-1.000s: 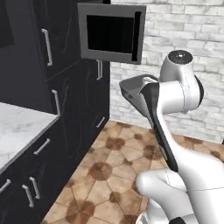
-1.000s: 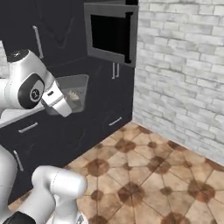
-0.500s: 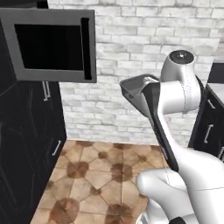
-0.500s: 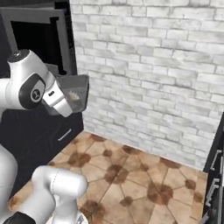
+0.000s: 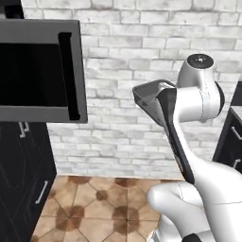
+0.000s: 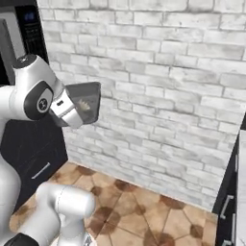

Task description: Place the tupperware containing the fish and garlic meal in the microwave. Close the microwave door and press the start button to reheat the meal.

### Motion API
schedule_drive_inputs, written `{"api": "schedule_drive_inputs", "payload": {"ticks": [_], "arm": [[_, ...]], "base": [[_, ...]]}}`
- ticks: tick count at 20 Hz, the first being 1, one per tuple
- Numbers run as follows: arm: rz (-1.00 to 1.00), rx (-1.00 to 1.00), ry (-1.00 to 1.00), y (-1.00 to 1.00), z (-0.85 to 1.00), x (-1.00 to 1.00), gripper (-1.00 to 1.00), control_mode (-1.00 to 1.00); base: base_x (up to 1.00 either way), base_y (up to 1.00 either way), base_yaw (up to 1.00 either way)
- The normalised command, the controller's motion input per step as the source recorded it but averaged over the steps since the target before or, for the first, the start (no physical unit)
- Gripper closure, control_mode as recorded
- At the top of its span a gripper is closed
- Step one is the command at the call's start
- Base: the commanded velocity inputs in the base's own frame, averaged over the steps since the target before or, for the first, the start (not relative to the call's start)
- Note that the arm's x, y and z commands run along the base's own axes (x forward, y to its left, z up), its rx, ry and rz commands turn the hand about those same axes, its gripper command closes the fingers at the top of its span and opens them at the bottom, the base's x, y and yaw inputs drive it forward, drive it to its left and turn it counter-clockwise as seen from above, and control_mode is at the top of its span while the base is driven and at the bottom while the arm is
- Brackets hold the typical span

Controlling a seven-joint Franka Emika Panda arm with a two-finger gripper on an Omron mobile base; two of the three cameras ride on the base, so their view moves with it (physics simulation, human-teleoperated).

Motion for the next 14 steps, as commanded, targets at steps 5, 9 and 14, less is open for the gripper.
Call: {"api": "schedule_drive_inputs", "payload": {"ticks": [5,9,14], "arm": [[0.0,0.0,0.0,0.0,0.0,0.0,1.0,1.0],[0.0,0.0,0.0,0.0,0.0,0.0,1.0,1.0],[0.0,0.0,0.0,0.0,0.0,0.0,1.0,1.0]], "base": [[0.83,-0.48,0.47],[0.43,-0.59,0.53],[0.04,-0.59,0.46]]}}
